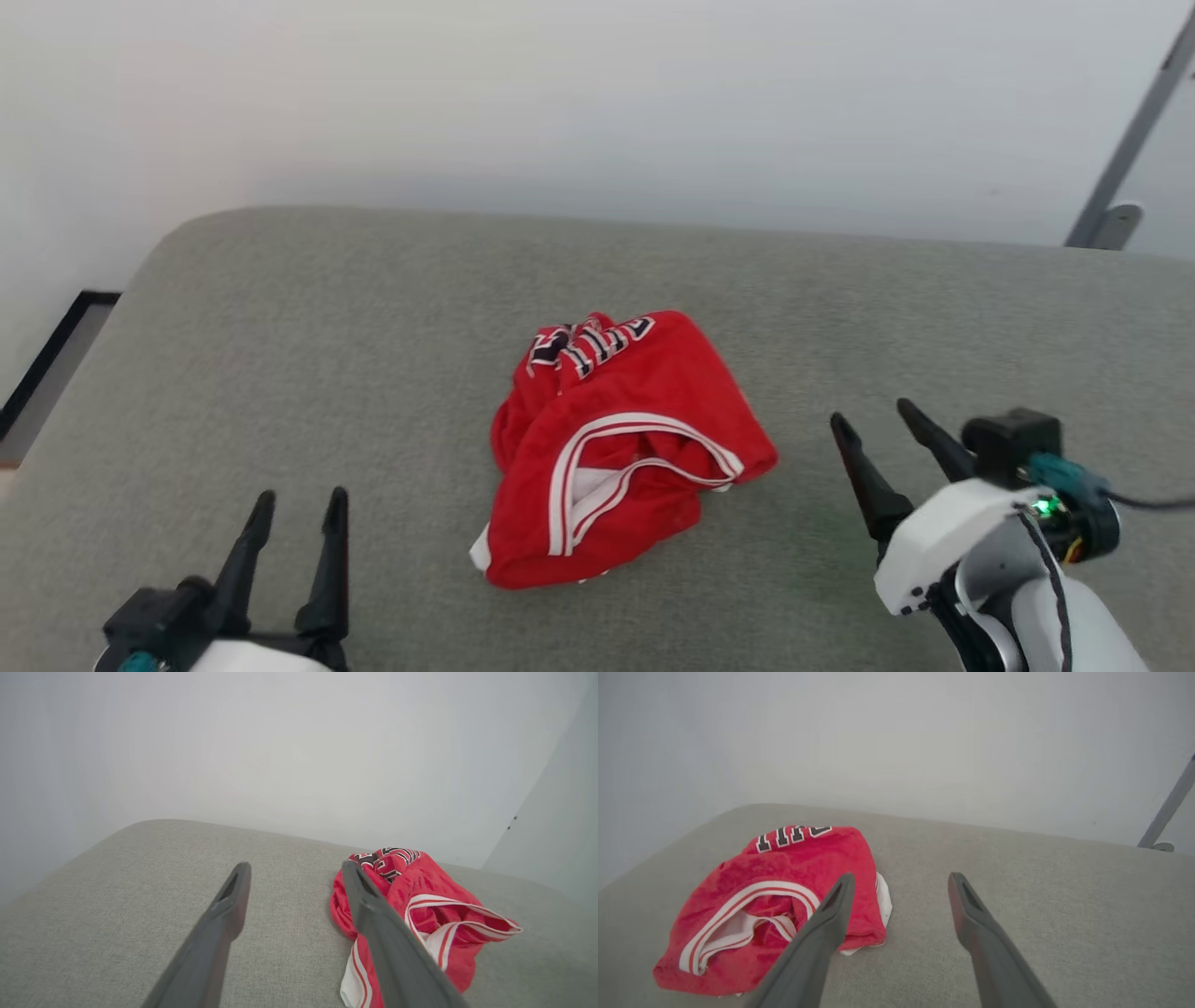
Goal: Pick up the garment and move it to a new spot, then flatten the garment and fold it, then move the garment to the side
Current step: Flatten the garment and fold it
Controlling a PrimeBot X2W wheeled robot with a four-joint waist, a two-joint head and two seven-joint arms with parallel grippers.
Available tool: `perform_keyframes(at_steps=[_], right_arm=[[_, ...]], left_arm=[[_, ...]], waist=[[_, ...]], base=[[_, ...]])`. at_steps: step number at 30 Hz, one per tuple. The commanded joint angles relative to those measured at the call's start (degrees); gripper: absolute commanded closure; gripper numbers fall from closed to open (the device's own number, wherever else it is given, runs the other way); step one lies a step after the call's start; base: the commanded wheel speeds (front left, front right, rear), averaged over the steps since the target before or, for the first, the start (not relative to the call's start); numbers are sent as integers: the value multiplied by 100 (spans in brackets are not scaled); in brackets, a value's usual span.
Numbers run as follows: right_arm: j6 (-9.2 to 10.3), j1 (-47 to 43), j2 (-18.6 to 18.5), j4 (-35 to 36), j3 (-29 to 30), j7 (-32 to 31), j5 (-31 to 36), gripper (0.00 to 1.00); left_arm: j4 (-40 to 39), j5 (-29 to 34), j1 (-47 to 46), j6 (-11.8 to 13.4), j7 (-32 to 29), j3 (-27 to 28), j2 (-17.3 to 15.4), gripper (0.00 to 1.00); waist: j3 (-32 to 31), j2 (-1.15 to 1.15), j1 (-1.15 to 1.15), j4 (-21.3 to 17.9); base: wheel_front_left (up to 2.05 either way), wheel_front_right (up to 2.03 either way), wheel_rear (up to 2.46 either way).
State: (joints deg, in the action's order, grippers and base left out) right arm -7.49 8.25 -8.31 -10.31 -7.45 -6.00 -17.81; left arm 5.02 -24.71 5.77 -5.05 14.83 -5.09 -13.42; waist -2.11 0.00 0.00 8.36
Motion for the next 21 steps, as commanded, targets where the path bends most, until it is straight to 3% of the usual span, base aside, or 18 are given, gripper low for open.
perform_keyframes(at_steps=[1,9,21], right_arm=[[-1,98,-62,-73,-87,-70,-53,0],[-1,951,-580,-732,-792,-611,-297,0],[-1,1916,-906,-1862,-1880,-1645,-582,0]], left_arm=[[-9,29,-92,-18,-18,-21,-2,0],[1,23,-514,-72,-26,-223,59,0],[291,-38,-943,-154,31,-426,255,0]], waist=[[108,0,0,147],[629,0,0,676],[1129,0,0,1209]], base=[[0,0,0],[0,0,0],[0,0,0]])
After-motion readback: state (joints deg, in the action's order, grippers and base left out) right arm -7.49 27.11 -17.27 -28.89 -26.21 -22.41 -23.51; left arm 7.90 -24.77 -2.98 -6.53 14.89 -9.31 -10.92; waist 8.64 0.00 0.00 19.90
